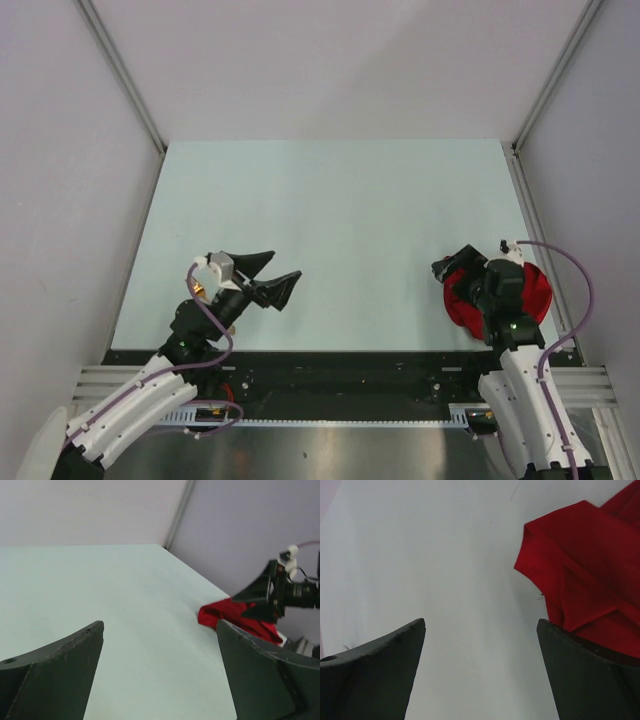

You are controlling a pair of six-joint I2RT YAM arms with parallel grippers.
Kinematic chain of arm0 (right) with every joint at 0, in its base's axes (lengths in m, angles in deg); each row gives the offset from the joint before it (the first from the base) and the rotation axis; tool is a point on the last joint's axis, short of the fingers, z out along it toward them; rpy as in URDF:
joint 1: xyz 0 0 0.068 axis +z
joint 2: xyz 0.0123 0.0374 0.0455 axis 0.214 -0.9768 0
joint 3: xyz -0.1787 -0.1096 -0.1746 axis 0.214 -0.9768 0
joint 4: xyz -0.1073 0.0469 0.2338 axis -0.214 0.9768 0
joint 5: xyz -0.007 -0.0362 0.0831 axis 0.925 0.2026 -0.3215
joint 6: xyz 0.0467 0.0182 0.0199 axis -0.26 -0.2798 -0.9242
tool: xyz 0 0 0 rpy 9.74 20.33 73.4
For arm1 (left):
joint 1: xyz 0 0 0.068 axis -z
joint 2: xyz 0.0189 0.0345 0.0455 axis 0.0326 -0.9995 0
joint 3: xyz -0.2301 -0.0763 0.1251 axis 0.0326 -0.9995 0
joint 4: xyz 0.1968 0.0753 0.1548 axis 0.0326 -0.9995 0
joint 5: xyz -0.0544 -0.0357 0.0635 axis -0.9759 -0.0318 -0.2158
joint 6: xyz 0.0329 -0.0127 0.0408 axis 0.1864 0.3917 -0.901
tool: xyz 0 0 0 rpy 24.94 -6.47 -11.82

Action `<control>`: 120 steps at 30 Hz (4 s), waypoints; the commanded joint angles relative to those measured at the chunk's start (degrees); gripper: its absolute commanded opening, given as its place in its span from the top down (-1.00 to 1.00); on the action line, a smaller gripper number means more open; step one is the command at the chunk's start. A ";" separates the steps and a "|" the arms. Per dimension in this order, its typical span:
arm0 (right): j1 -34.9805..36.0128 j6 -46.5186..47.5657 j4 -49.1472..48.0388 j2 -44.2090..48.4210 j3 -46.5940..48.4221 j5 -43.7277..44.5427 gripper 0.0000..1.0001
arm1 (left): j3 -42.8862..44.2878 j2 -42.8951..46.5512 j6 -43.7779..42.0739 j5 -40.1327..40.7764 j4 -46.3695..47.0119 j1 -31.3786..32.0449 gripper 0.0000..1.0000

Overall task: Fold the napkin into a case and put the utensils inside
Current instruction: Move the crumpled napkin to the corner of the board, then flatten out the crumpled napkin at the center of the board.

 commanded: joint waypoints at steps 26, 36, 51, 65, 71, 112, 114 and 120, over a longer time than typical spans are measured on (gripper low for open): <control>3.73 2.14 4.52 -48.28 21.48 26.11 0.16 | 28.68 -15.61 9.60 12.95 -41.45 -0.35 -0.99; 31.47 7.26 0.12 -49.08 31.05 14.24 1.00 | 30.26 -19.83 11.44 12.15 -42.60 -0.44 -0.93; 25.74 -0.40 12.06 -39.78 29.41 22.50 -0.78 | 33.42 -47.84 17.42 -0.22 -38.12 -1.58 -0.93; 24.66 5.14 9.95 -42.56 23.95 19.94 -0.50 | 40.81 -69.04 21.02 -18.96 -25.72 2.55 -0.97; 25.37 5.32 9.25 -48.02 24.21 22.05 -0.49 | 41.96 -73.01 23.05 -20.63 -25.20 2.73 -0.43; 21.67 11.90 7.23 -9.33 51.20 21.68 1.00 | 64.77 -35.10 4.24 5.29 -43.87 2.12 1.00; 21.32 12.26 7.49 -16.42 50.40 27.29 1.00 | 68.83 -44.68 6.42 6.96 -48.38 -0.07 1.00; 7.81 10.86 -0.31 -35.43 46.73 22.09 1.00 | 77.71 -69.51 10.48 7.67 -49.72 -8.86 1.00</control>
